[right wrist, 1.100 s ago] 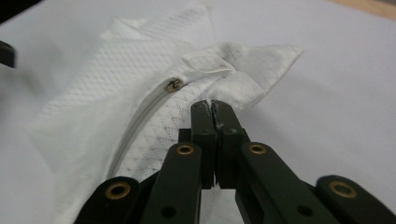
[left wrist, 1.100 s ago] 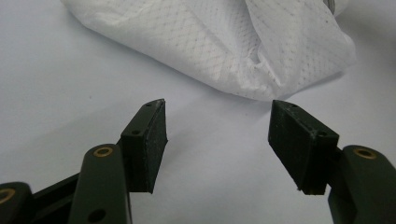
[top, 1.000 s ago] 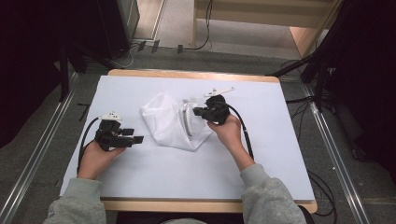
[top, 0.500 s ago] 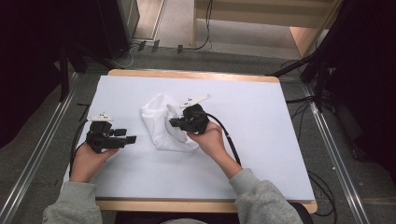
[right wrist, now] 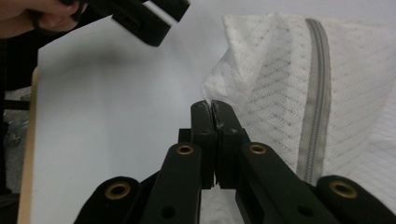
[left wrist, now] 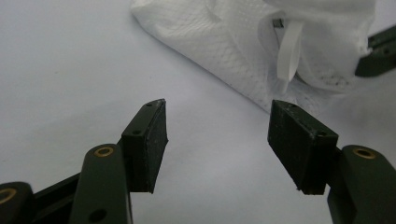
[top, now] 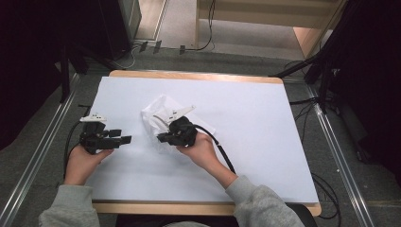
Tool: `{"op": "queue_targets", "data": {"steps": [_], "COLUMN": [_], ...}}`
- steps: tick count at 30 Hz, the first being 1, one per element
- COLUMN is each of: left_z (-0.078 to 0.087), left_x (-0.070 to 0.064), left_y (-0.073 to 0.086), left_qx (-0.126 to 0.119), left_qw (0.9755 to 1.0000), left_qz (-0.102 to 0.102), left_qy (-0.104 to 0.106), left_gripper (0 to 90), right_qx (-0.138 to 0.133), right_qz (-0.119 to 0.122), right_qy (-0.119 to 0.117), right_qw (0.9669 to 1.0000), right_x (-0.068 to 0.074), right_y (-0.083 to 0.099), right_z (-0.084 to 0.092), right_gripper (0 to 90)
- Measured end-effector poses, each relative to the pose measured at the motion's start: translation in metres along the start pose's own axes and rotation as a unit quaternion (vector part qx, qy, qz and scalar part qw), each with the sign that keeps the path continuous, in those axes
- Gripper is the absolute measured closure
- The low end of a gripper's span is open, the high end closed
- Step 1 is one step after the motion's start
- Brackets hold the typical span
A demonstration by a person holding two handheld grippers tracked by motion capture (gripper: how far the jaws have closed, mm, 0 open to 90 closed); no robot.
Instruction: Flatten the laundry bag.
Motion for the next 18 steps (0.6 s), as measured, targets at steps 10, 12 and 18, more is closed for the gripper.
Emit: {"op": "queue_targets", "data": {"steps": [10, 12, 18], "left_z": [0.012, 0.014, 0.014], "left_x": [0.006, 0.008, 0.013], "left_y": [-0.008, -0.01, -0.013], "left_qx": [-0.016, -0.02, -0.02], "left_qw": [0.9999, 0.9998, 0.9997], "left_qz": [0.004, 0.008, 0.011], "left_qy": [-0.003, -0.001, -0.002], "left_gripper": [38.5, 38.4, 38.3], "right_qx": [0.019, 0.021, 0.025], "right_qz": [0.028, 0.031, 0.027], "right_qy": [-0.043, -0.044, -0.063], "right_qw": [0.9985, 0.9983, 0.9974], "right_x": [0.043, 0.048, 0.062], "right_y": [0.005, 0.006, 0.007], "right_z": [-0.009, -0.01, -0.006], "right_gripper": [90.0, 89.6, 75.0]}}
Point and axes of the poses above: each handheld gripper's, and its own axes: z roughly backward along the jaws, y roughly out of its underside, x roughly to its left, the point moved 9 cm from there along -z, roughly forward along the jaws, and after that the axes turned 2 degrees about z, right-handed, at the moved point
